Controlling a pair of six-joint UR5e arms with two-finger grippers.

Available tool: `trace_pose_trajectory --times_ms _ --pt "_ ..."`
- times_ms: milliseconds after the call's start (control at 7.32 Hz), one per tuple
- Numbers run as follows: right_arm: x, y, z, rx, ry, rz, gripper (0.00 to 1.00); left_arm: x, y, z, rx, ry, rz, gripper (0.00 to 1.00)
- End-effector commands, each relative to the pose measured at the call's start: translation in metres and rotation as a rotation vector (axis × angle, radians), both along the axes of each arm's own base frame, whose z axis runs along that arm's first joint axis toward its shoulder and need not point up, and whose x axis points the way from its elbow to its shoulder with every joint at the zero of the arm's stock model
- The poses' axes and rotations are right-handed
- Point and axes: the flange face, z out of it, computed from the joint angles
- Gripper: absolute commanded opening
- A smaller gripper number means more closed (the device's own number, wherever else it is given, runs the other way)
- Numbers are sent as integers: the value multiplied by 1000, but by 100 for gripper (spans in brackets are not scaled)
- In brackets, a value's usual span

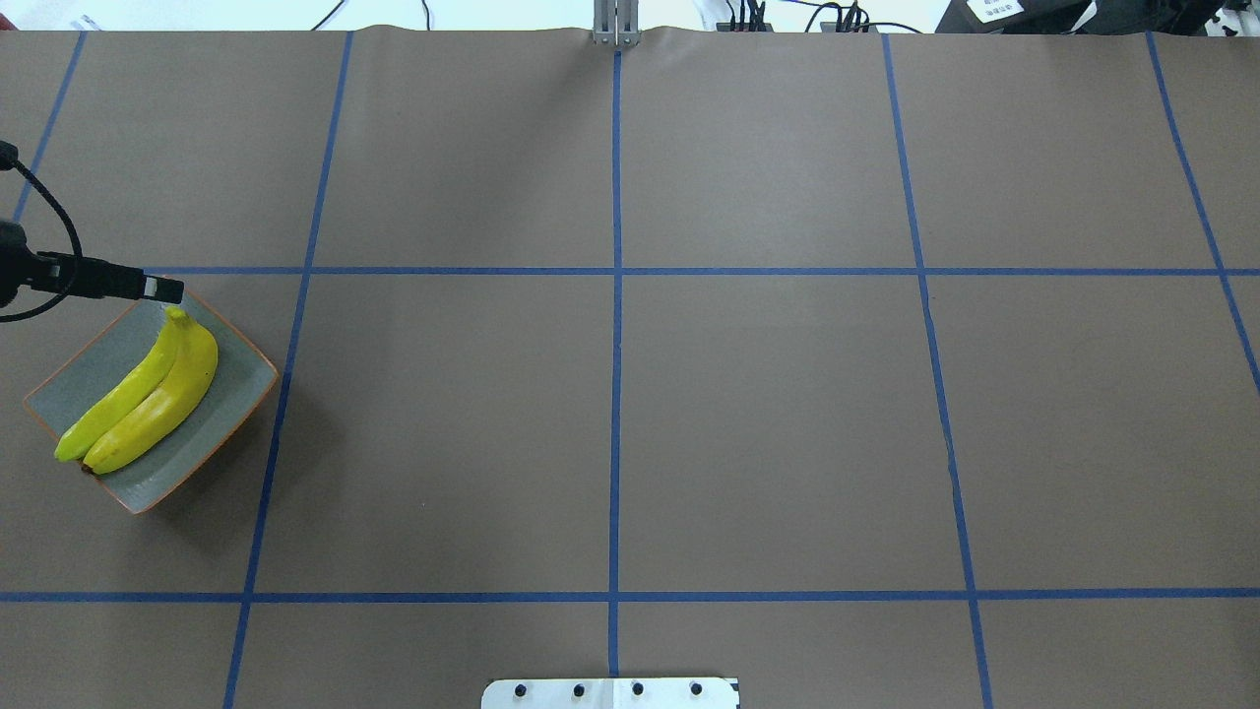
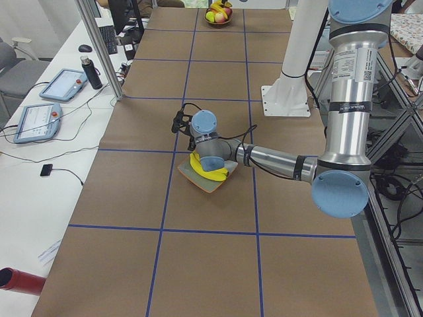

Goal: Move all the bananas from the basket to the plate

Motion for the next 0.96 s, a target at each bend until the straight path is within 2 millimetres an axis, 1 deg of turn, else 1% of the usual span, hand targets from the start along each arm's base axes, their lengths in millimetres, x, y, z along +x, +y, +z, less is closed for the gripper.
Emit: trace_pose_trajectory --times_ms 0,410,683,820 --pt "2 -8 -7 26 7 -4 0 0 0 3 -5 -3 0 100" --pt "6 -25 -37 93 24 -5 0 1 -1 6 -12 -7 0 100" --pt "13 -36 -55 140 84 -10 0 0 0 9 -19 -11 0 100" --pt "18 -41 -62 154 106 2 0 0 0 14 -27 -15 0 100"
